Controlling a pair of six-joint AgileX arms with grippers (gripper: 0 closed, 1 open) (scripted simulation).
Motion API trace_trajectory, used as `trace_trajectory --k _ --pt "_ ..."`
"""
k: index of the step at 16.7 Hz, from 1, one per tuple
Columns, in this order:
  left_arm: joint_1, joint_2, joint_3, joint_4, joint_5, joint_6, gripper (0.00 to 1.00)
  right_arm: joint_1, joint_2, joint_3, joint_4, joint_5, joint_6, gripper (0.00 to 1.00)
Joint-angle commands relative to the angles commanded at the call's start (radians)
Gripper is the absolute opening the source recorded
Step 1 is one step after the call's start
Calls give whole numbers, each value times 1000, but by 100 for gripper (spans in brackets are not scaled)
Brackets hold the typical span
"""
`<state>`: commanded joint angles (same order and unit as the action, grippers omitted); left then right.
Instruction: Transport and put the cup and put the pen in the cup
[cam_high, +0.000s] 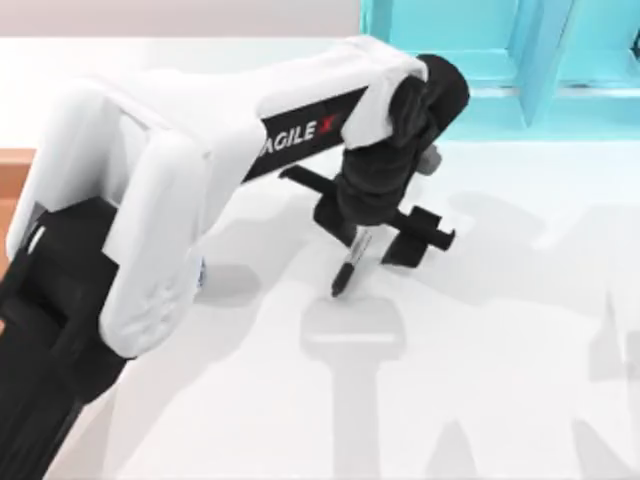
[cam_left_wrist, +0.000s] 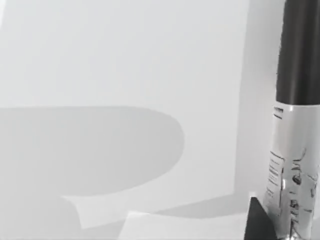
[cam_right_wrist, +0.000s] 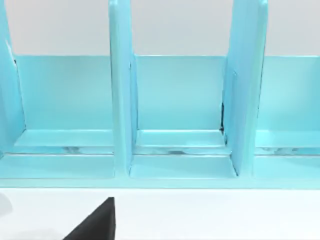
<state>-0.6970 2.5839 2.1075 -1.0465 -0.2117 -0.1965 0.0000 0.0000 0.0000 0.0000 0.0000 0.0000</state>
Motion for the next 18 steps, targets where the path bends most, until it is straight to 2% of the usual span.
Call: trace_trajectory --k 6,7,11,18 --pt "0 0 0 0 0 0 0 0 0 0 0 0 0 100" --pt "-25 -71 0 -23 69 -29 0 0 0 0 0 0 0 100" --pt "-56 -140 -43 -45 63 -51 0 0 0 0 0 0 0 100" --pt "-160 -416 -233 -155 54 -167 0 0 0 0 0 0 0 100"
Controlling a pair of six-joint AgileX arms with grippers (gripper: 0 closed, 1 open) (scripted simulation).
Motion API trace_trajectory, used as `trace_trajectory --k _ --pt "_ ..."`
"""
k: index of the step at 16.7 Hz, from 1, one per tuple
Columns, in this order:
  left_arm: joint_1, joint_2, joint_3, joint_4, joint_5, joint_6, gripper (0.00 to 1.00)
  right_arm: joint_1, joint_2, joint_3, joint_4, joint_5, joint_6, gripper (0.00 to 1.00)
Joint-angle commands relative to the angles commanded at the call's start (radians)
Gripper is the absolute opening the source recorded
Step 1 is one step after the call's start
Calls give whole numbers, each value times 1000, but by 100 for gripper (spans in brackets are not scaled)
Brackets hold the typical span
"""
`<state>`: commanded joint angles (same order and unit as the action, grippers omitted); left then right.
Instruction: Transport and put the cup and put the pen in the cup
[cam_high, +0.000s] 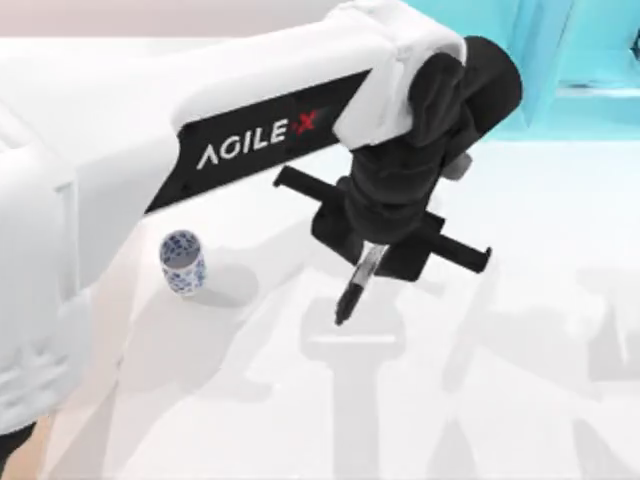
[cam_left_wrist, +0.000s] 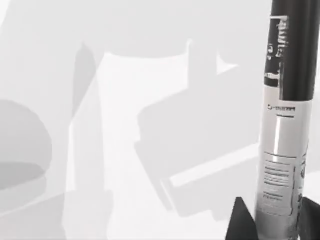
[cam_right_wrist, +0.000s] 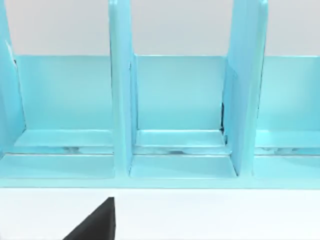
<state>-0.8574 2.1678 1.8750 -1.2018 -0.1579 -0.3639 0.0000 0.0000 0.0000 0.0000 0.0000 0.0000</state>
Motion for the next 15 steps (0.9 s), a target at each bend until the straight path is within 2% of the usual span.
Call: trace_trajectory --k 9,12,15 --pt "-5 -49 -52 16 2 -6 0 0 0 0 0 0 0 100" --pt "21 -95 -160 138 15 27 0 0 0 0 0 0 0 100" --pt "65 -166 -335 351 36 74 0 0 0 0 0 0 0 100"
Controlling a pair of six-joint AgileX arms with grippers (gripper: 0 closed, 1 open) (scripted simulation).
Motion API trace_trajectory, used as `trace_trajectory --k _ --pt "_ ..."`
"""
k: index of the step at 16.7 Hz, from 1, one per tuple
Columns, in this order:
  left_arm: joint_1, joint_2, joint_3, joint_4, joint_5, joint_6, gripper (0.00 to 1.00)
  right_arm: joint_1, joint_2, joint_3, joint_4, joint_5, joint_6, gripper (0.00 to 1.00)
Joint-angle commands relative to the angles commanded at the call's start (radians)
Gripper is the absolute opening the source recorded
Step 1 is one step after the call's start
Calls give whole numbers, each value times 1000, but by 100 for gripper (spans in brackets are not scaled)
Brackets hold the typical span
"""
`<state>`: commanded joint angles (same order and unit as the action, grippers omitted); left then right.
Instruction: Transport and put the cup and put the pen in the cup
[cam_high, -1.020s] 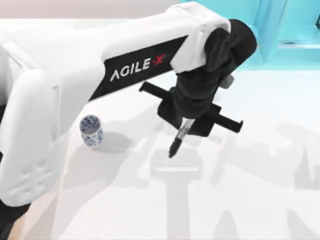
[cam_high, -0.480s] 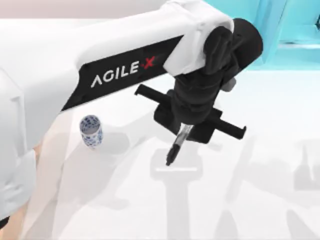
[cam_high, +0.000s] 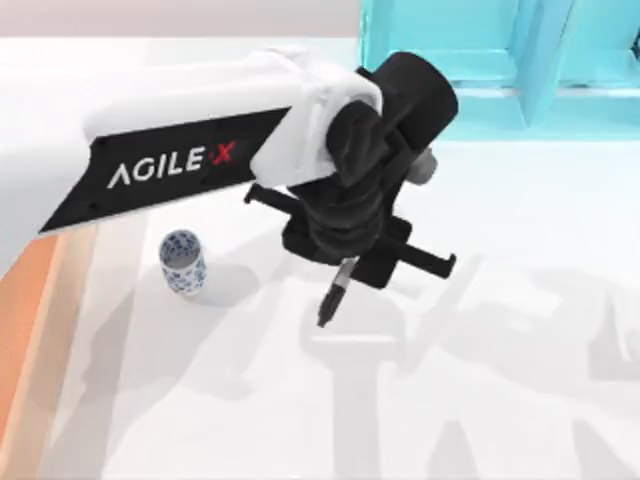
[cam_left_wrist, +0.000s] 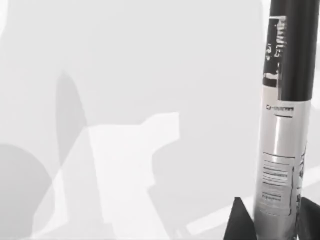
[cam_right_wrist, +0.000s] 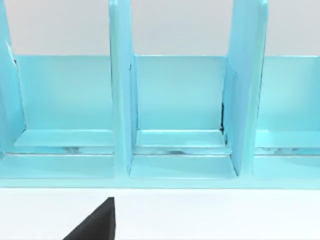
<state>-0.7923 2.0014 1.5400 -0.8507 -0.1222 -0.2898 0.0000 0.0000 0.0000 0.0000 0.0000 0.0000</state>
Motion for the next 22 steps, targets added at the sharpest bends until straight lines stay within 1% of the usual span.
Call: trace_trajectory --k 4,11,15,17,19,22 --pt "79 -129 -300 398 33 75 0 0 0 0 0 0 0 100" --pt "236 -426 -866 1220 76 206 0 0 0 0 0 0 0 100" --pt "317 -604 -1138 1637 88 261 0 0 0 0 0 0 0 100" --pt "350 -683 -1244 1800 90 281 0 0 0 0 0 0 0 100" --pt "377 -751 -1328 1922 90 296 0 0 0 0 0 0 0 100" --pt "401 -816 -1401 2025 90 309 0 0 0 0 0 0 0 100"
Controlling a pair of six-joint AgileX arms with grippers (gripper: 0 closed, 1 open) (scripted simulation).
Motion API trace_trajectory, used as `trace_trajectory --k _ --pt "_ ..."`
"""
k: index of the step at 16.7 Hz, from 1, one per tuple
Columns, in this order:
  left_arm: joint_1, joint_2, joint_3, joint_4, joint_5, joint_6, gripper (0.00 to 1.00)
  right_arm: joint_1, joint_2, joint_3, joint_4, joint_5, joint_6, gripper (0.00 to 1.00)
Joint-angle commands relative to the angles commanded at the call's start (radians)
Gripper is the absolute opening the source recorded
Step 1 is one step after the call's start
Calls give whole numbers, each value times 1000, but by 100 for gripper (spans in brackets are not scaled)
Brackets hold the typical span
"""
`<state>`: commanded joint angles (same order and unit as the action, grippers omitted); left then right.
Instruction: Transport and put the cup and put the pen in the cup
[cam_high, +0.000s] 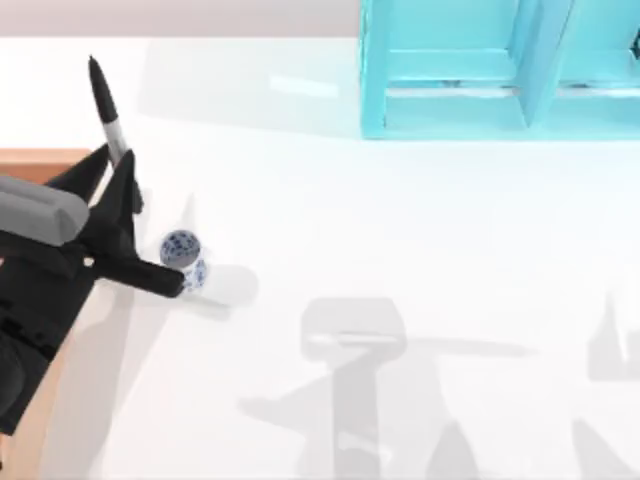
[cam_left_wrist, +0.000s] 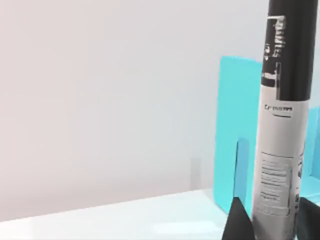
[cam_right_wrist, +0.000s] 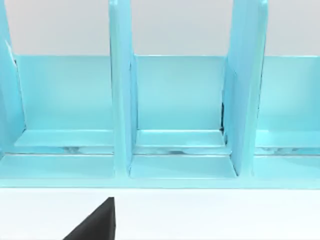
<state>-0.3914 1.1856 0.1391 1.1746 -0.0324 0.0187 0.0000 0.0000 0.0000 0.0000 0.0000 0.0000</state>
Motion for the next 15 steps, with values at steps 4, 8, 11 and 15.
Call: trace_trajectory --k 4,8,11,15 --pt "4 -10 -11 15 0 2 0 0 0 0 0 0 0 100" --pt "-1 11 -1 26 0 4 0 0 0 0 0 0 0 100" --pt "1 106 32 88 4 6 0 0 0 0 0 0 0 100" --pt "8 265 90 187 8 2 0 0 0 0 0 0 0 100"
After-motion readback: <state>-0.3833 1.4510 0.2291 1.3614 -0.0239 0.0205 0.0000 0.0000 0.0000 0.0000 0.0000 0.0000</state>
